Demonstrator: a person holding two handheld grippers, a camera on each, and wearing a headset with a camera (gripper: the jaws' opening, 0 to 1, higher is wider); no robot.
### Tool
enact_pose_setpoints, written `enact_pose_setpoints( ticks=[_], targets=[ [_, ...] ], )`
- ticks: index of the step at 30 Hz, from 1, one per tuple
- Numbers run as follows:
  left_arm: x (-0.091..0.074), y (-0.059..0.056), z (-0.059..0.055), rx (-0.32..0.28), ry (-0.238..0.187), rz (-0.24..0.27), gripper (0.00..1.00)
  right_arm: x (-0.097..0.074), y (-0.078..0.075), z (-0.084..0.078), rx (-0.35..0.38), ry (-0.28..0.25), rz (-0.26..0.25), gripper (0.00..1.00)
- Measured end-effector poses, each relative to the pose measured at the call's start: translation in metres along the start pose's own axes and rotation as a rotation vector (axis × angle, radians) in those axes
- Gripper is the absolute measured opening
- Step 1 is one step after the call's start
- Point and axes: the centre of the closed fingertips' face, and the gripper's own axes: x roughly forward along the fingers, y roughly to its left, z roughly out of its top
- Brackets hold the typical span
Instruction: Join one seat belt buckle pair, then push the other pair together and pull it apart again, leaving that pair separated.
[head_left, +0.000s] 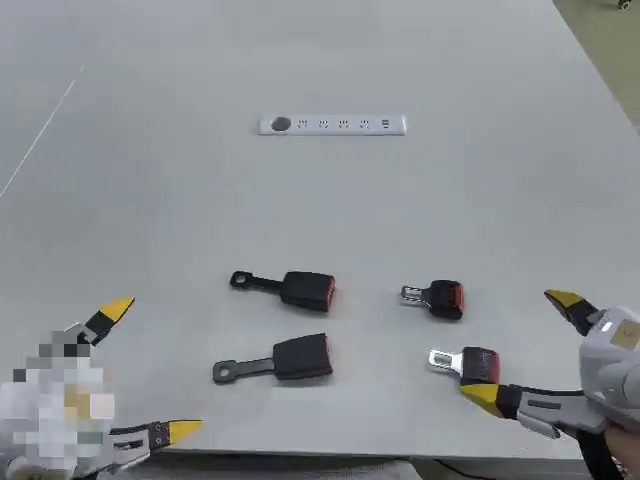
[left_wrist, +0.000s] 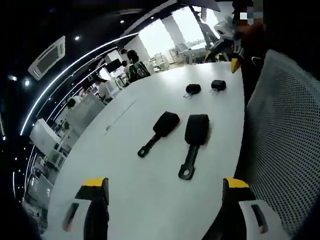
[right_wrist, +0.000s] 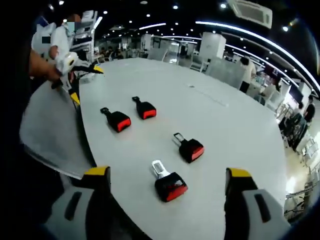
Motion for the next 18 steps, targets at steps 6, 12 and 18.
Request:
enact_pose_setpoints(
  ticks=[6, 12, 18],
  targets=[
    [0.001, -0.0006, -0.0047, 0.003, 0.012, -0.006, 0.89, 0.0037, 0.0024, -0.0009, 0.006, 0.001, 0.004, 0.95],
    [0.0007, 0.0006, -0.0049, 0.009, 0.012, 0.0, 0.89, 0.0056, 0.003, -0.0007, 0.002, 0.009, 0.008, 0.95],
    [-0.0004, 0.006, -0.0035, -0.003, -0.002, 0.022, 0.89, 0.0059, -0.0003, 0.0031, 0.006, 0.007, 0.003, 0.95]
  ],
)
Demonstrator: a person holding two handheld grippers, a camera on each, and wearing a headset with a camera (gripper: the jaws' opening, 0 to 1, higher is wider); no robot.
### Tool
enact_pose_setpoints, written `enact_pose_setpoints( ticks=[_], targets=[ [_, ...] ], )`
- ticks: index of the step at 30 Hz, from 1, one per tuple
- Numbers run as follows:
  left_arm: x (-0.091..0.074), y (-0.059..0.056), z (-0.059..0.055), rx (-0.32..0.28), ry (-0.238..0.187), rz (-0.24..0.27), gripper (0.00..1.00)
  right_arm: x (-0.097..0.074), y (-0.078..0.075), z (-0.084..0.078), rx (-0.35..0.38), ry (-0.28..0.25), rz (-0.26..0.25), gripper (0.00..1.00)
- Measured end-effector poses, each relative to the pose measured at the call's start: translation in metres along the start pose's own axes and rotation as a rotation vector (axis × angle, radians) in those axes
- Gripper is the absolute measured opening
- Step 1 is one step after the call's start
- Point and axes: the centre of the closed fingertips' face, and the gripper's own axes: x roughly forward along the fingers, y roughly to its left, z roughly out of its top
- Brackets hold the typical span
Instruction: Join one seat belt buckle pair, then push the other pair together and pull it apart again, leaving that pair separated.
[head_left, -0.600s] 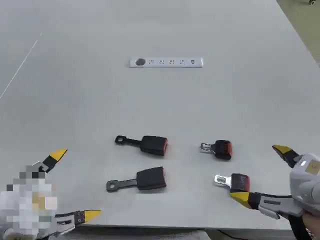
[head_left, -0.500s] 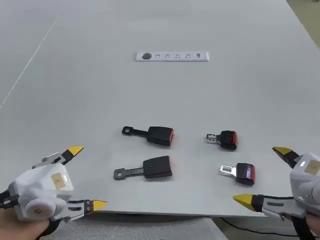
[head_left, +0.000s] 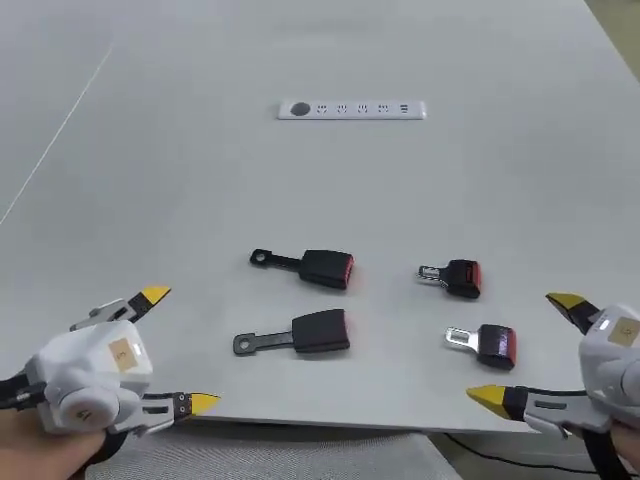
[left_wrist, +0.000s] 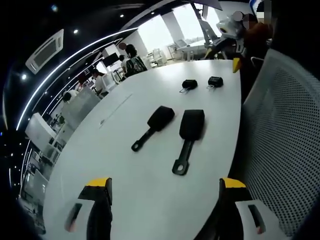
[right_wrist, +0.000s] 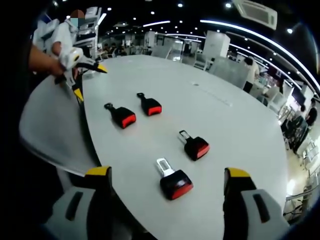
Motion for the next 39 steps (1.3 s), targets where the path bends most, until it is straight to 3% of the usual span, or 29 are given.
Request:
enact_pose_setpoints(
  ticks=[17, 29, 33, 37, 38, 39],
  targets=[
    [-0.001, 0.002, 0.003, 0.0, -0.013, 0.012, 0.89, 0.0, 0.003, 0.001, -0.004, 0.008, 0.002, 0.93],
    [-0.002, -0.001, 0.008, 0.0, -0.001, 0.009, 0.89, -0.003, -0.004, 0.0, 0.025, 0.007, -0.009, 0.91],
    [-0.003, -0.004, 0.016, -0.031, -0.033, -0.008, 0.94, -0.006, -0.008, 0.005, 0.051, -0.009, -0.012, 0.91],
    [-0.005, 0.004, 0.016, -0.069, -0.036, 0.003, 0.94, -0.01, -0.014, 0.01, 0.069, -0.011, -0.01, 0.87],
    [-0.005, 0.004, 0.018, -0.095, -0.045, -0.006, 0.94, -0.011, -0.015, 0.01, 0.059, -0.001, -0.012, 0.87],
    [-0.005, 0.001, 0.02, -0.159, -0.06, -0.039, 0.94, -0.011, -0.017, 0.008, 0.042, 0.015, -0.013, 0.86]
  ],
)
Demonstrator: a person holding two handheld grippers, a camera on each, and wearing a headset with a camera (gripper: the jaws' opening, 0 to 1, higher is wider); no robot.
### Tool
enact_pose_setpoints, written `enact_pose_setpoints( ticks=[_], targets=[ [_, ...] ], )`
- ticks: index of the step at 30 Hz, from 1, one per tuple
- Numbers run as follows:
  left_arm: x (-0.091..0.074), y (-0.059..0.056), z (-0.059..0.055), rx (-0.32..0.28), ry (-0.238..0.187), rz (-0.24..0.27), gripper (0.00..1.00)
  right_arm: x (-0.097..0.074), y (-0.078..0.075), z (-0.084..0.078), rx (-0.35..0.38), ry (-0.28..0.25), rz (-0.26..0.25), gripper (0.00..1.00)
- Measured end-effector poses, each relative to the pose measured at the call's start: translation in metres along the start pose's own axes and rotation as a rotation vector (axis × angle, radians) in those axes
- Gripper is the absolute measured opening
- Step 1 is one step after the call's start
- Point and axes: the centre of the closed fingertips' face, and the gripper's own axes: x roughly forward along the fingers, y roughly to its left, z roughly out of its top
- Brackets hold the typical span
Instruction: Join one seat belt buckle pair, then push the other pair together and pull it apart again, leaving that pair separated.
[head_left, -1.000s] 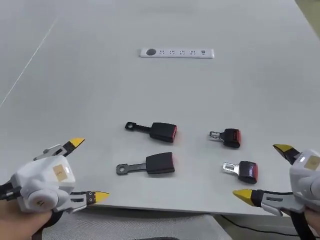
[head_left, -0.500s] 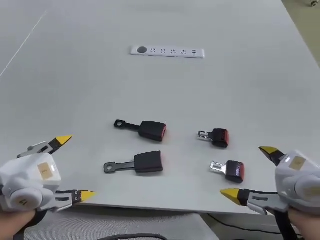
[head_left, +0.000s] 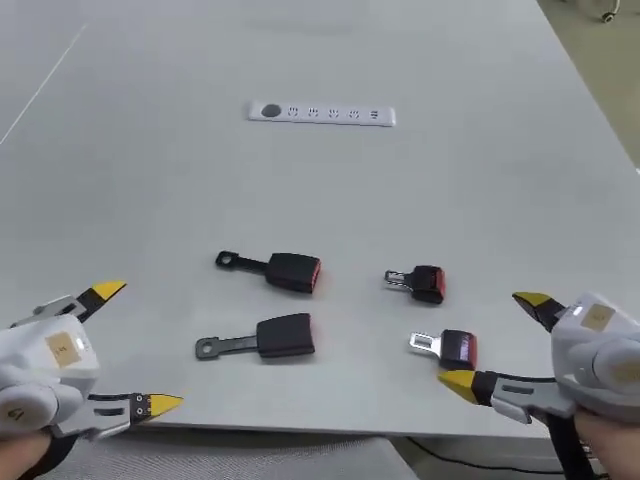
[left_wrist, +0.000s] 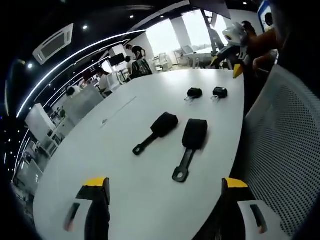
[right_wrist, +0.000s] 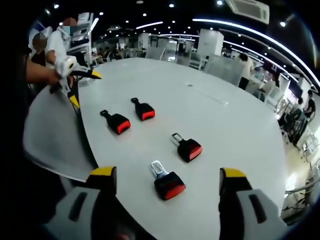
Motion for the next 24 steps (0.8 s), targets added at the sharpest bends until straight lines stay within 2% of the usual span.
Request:
enact_pose_setpoints(
  ticks=[2, 3, 6, 11, 14, 15, 18, 24],
  targets=[
    [0.003, 0.003, 0.005, -0.071, 0.005, -0.005, 0.91, 0.0, -0.002, 0.0, -0.005, 0.008, 0.008, 0.86],
    [0.005, 0.006, 0.008, -0.051, 0.009, 0.0, 0.9, -0.001, -0.003, 0.0, -0.009, 0.011, 0.009, 0.86],
    [0.012, 0.005, 0.014, -0.014, 0.028, -0.012, 0.88, 0.0, -0.002, 0.001, -0.034, 0.023, 0.029, 0.86],
    [0.021, -0.002, 0.03, -0.002, 0.02, -0.037, 0.87, 0.001, -0.003, 0.001, -0.077, 0.04, 0.036, 0.86],
    [0.028, -0.01, 0.033, 0.021, 0.035, -0.066, 0.88, 0.001, -0.002, -0.001, -0.089, 0.05, 0.046, 0.85],
    [0.032, -0.012, 0.031, 0.048, 0.062, -0.075, 0.88, 0.0, -0.002, -0.002, -0.096, 0.053, 0.049, 0.85],
    [0.038, -0.015, 0.034, 0.082, 0.084, -0.088, 0.88, -0.002, -0.001, -0.004, -0.097, 0.06, 0.054, 0.83],
    [0.048, -0.021, 0.045, 0.111, 0.089, -0.119, 0.87, -0.003, 0.0, -0.009, -0.103, 0.07, 0.073, 0.78]
  ],
)
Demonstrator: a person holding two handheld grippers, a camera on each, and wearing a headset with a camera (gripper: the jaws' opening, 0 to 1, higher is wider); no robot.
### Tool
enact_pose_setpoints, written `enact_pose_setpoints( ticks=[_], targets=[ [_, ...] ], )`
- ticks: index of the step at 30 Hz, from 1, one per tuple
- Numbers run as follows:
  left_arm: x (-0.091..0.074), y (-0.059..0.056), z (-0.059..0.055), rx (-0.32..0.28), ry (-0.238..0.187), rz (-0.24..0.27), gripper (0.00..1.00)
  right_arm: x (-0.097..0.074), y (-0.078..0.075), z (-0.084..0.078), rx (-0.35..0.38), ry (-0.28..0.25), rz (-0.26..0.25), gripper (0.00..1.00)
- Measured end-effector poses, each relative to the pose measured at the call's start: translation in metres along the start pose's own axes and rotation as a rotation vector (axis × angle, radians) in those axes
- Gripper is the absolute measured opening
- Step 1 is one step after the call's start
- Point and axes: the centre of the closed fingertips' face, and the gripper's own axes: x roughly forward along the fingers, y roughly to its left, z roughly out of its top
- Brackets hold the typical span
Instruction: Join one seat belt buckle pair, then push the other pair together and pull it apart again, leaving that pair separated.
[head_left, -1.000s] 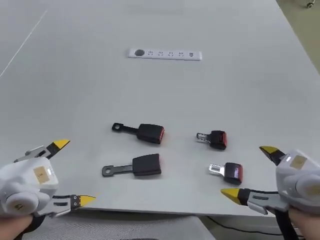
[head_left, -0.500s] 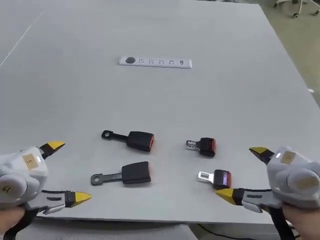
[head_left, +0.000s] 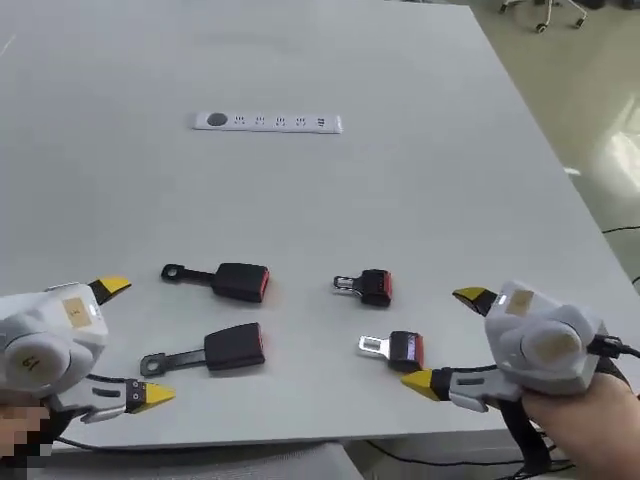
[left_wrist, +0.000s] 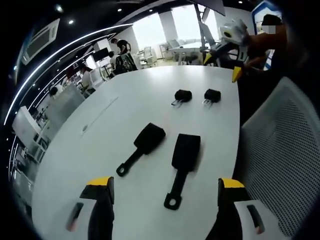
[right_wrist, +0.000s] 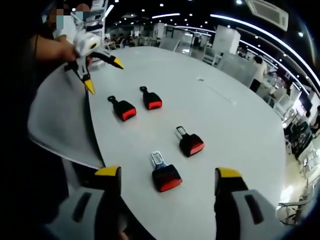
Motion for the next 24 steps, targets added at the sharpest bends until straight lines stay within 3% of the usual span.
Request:
enact_pose_setpoints(
  ticks=[4, 9, 19, 24],
  targets=[
    [0.007, -0.006, 0.004, 0.013, 0.021, -0.02, 0.86, 0.001, 0.0, 0.0, -0.001, 0.0, 0.008, 0.75],
    [0.015, -0.011, 0.01, 0.004, 0.003, -0.03, 0.87, 0.005, 0.001, 0.002, -0.01, -0.009, 0.013, 0.75],
    [0.031, -0.019, 0.013, 0.005, 0.0, -0.065, 0.81, 0.018, 0.01, -0.001, -0.069, 0.025, 0.059, 0.74],
    [0.039, -0.027, 0.01, 0.037, 0.028, -0.098, 0.8, 0.023, 0.014, -0.005, -0.09, 0.044, 0.087, 0.7]
  ],
)
